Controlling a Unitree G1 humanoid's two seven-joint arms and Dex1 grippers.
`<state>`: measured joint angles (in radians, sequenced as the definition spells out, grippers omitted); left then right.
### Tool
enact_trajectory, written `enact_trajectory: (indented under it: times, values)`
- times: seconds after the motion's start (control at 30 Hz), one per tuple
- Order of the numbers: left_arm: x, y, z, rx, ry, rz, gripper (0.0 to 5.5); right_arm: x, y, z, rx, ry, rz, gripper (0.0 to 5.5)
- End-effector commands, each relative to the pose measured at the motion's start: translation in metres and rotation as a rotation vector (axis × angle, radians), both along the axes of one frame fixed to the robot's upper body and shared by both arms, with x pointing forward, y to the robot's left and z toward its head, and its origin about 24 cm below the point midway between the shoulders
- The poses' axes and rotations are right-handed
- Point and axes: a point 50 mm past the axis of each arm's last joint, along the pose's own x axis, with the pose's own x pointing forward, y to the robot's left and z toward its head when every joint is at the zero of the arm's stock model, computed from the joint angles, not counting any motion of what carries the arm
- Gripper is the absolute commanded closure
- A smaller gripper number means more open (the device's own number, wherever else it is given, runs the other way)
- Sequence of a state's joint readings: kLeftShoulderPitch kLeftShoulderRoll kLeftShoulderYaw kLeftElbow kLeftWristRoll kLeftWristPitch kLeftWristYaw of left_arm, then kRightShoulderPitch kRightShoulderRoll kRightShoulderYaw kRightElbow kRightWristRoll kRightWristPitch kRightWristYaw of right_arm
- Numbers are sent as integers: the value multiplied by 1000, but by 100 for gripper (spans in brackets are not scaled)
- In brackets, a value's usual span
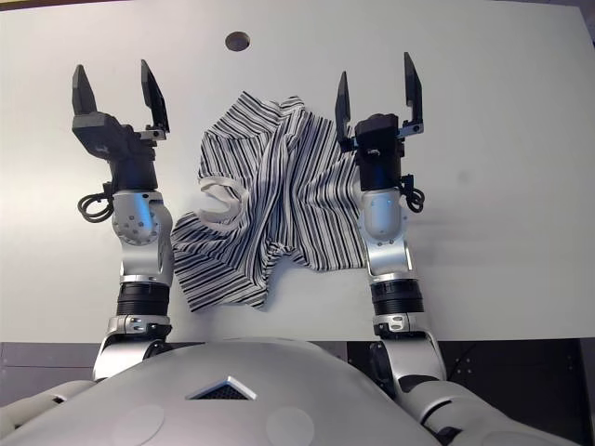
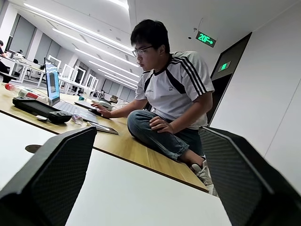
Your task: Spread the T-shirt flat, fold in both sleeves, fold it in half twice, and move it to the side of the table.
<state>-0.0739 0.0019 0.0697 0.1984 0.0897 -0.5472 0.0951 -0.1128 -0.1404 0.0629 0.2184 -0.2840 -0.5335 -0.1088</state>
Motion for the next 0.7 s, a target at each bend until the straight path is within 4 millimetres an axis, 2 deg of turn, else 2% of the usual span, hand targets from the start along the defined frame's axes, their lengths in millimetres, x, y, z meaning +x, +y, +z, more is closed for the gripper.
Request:
enact_trajectory:
  times: [0.03, 0.27, 0.7]
  values:
    - [0, 1, -2, 18, 26, 11, 118, 2, 0, 0, 4, 18, 8, 148]
    - [-5, 2, -3, 34, 22, -9, 118, 2, 7, -6, -30, 47, -18, 148]
    - [5, 1, -2, -26, -10, -24, 118, 4, 6, -7, 0, 81, 51, 148]
